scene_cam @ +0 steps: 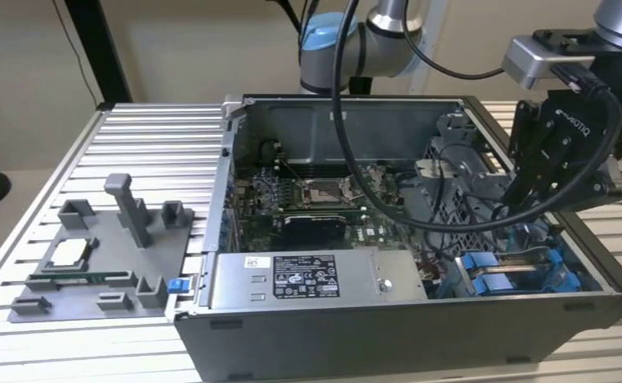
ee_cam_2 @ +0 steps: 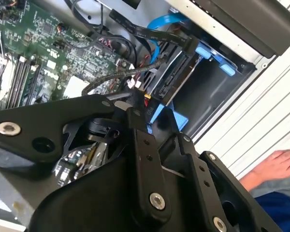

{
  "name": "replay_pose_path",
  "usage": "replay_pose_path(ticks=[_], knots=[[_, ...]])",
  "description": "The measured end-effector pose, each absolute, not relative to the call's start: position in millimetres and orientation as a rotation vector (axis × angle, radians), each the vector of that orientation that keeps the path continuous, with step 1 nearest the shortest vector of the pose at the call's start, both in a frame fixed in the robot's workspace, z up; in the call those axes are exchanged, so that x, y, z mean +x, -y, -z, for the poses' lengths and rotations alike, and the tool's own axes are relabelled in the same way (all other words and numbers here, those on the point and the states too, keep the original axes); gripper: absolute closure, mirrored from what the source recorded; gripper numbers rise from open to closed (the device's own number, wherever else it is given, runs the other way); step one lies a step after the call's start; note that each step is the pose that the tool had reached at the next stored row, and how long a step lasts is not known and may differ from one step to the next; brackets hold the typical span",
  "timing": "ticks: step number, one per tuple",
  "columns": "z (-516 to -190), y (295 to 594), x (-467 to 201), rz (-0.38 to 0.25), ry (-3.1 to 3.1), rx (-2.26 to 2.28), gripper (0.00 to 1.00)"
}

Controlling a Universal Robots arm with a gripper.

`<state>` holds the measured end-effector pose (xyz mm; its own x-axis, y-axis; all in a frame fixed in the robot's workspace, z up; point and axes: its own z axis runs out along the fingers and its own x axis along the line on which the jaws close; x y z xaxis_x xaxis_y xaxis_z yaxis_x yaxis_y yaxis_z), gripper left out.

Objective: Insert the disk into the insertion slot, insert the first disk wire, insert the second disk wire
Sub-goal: 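Insert the first disk wire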

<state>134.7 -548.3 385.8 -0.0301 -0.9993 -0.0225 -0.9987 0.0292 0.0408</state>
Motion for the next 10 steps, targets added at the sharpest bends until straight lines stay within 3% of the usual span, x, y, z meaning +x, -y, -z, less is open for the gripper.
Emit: replay_pose_path(ticks=[10], knots=[[-385.9,548.3,135.5,0.07,2.245,2.179,0.0]])
